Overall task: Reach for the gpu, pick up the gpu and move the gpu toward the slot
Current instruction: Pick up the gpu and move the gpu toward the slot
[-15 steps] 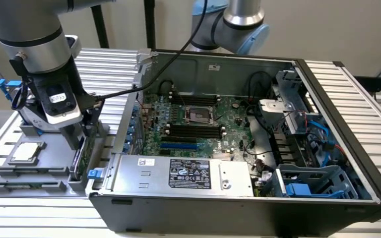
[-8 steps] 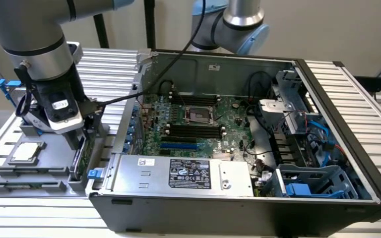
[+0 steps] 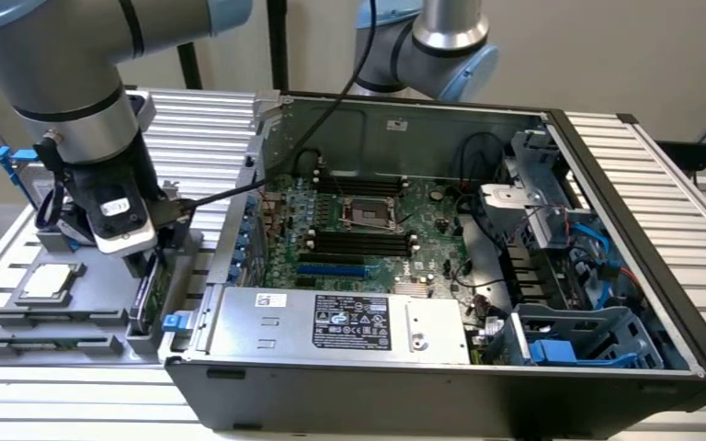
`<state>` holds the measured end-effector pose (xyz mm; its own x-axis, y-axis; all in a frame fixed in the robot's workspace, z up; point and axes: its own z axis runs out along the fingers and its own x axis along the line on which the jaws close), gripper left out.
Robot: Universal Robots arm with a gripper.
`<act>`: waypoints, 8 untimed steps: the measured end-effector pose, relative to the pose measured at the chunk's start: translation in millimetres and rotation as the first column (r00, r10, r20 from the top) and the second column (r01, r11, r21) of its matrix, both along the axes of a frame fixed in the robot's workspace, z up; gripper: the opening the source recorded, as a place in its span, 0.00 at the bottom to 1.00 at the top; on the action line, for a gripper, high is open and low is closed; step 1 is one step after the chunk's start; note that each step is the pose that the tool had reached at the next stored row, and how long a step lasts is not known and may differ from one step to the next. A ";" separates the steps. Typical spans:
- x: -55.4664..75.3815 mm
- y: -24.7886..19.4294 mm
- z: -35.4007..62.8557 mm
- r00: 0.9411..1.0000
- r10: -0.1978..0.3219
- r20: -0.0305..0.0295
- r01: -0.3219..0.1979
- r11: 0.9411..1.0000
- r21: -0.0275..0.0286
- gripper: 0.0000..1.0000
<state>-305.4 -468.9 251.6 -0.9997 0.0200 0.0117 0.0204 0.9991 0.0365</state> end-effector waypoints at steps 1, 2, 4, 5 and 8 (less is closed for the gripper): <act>-0.1 0.0 -1.8 1.000 0.000 0.000 0.000 1.000 0.000 0.42; -0.1 0.0 -3.5 1.000 0.000 -0.001 0.000 1.000 0.000 0.42; -0.2 0.1 -6.7 1.000 0.000 -0.004 0.000 1.000 0.000 0.42; -0.2 0.1 -8.0 1.000 0.000 -0.006 0.000 1.000 0.000 0.42; 0.1 0.0 -10.0 1.000 0.000 -0.020 0.000 1.000 0.000 0.42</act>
